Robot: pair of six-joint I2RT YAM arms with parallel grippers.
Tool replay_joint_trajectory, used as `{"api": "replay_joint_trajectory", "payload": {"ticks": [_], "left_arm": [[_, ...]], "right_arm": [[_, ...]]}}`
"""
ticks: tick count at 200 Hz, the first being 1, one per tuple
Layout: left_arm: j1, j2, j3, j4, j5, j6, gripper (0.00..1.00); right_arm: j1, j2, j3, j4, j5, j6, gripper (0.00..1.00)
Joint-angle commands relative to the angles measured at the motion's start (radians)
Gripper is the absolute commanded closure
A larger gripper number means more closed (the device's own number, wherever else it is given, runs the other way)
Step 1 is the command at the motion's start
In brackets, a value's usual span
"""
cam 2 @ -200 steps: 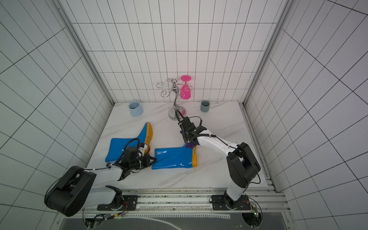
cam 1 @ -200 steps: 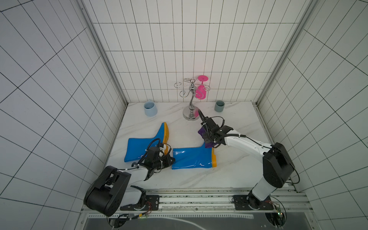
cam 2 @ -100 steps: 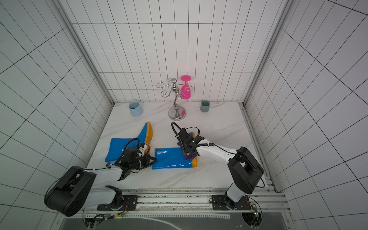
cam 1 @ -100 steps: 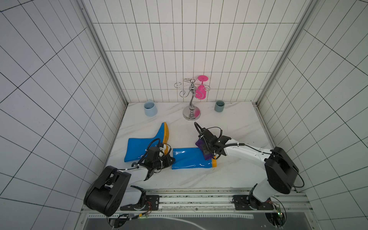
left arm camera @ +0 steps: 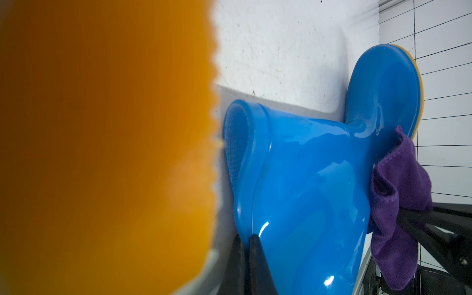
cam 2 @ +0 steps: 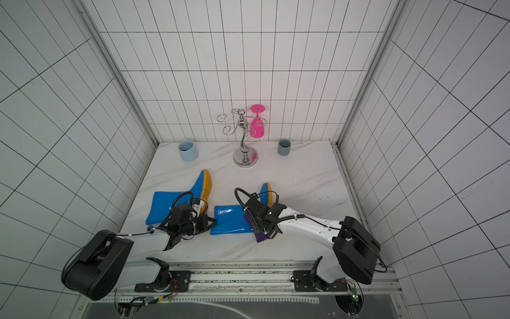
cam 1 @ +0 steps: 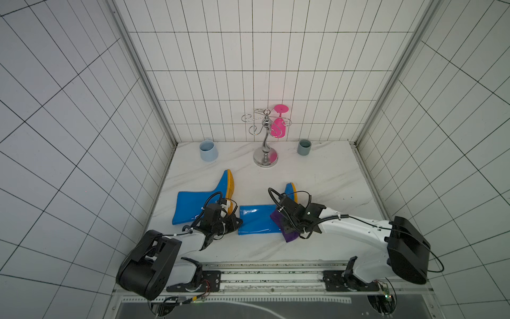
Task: Wipe the rubber boots with a cloth
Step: Wipe the dirt off the rubber boot, then place the cleaning item at the center of the board.
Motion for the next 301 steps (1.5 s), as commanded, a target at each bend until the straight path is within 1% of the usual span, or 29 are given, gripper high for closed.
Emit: {"api": "replay_joint_trajectory", "payload": {"ticks": [1,13,25,34,47,68,82,103,129,148,163,186,205,209,214,220,226,233,241,248,256,273,301], "left_arm": [[-0.003,0.006,-0.024,-0.062,0.022,0.0,1.0],[-0.003,0.007,-0.025,-0.063,0.024,0.0,1.0],[-0.004,0.006,-0.025,-0.062,0.023,0.0,1.0],[-0.003,0.005,-0.025,-0.062,0.023,0.001,1.0],[-0.003,0.003,-0.026,-0.063,0.023,0.0,1.0],[-0.003,0.0,-0.027,-0.063,0.024,0.001,1.0],[-0.003,-0.004,-0.028,-0.063,0.024,0.0,1.0],[-0.003,-0.006,-0.029,-0.062,0.024,0.0,1.0],[-0.003,-0.002,-0.027,-0.061,0.024,0.0,1.0],[-0.003,0.005,-0.024,-0.06,0.024,0.001,1.0],[-0.003,0.008,-0.024,-0.061,0.024,0.0,1.0],[-0.003,0.012,-0.021,-0.06,0.024,0.0,1.0],[-0.003,0.009,-0.021,-0.063,0.026,0.0,1.0],[-0.003,0.006,-0.021,-0.064,0.026,0.0,1.0],[-0.003,0.006,-0.021,-0.065,0.026,0.0,1.0],[-0.003,0.005,-0.019,-0.067,0.027,0.001,1.0],[-0.003,0.003,-0.016,-0.069,0.028,0.0,1.0],[-0.003,0.003,-0.013,-0.073,0.03,0.003,1.0],[-0.003,0.001,-0.007,-0.078,0.036,0.005,1.0],[-0.003,-0.005,-0.002,-0.085,0.042,0.006,1.0],[-0.004,-0.02,0.007,-0.104,0.046,0.009,1.0],[-0.004,-0.075,0.031,-0.165,0.046,0.011,1.0],[-0.001,-0.228,0.124,-0.333,0.018,0.007,1.0]], "right_arm": [[0.014,-0.019,-0.07,-0.096,-0.018,0.069,1.0],[0.008,-0.052,-0.055,-0.108,0.026,0.081,1.0],[-0.035,-0.104,-0.032,-0.128,0.067,0.087,1.0],[-0.093,-0.147,-0.022,-0.134,0.087,0.078,1.0],[-0.206,-0.204,-0.014,-0.133,0.098,0.054,1.0],[-0.375,-0.241,-0.007,-0.114,0.093,0.014,1.0],[-0.469,-0.244,-0.007,-0.087,0.071,-0.012,1.0],[-0.637,-0.229,-0.031,-0.036,-0.006,-0.066,1.0],[-0.806,-0.191,-0.081,0.046,-0.094,-0.114,1.0],[-0.884,-0.15,-0.119,0.102,-0.13,-0.133,1.0],[-0.92,-0.102,-0.15,0.152,-0.148,-0.14,1.0],[-0.944,-0.016,-0.193,0.232,-0.183,-0.139,1.0],[-0.967,0.041,-0.214,0.286,-0.187,-0.137,1.0],[-0.973,0.048,-0.216,0.291,-0.189,-0.137,0.94],[-0.979,0.054,-0.218,0.297,-0.194,-0.138,0.84],[-0.988,0.056,-0.217,0.301,-0.198,-0.138,0.69],[-0.992,0.052,-0.212,0.3,-0.199,-0.139,0.58],[-0.994,0.038,-0.206,0.296,-0.193,-0.138,0.48],[-0.994,0.013,-0.196,0.286,-0.186,-0.138,0.42],[-0.994,-0.013,-0.185,0.273,-0.18,-0.135,0.38],[-0.994,-0.048,-0.17,0.254,-0.176,-0.136,0.36],[-0.994,-0.131,-0.122,0.195,-0.16,-0.149,0.35],[-0.995,-0.257,-0.044,0.121,-0.128,-0.179,0.34]]}}
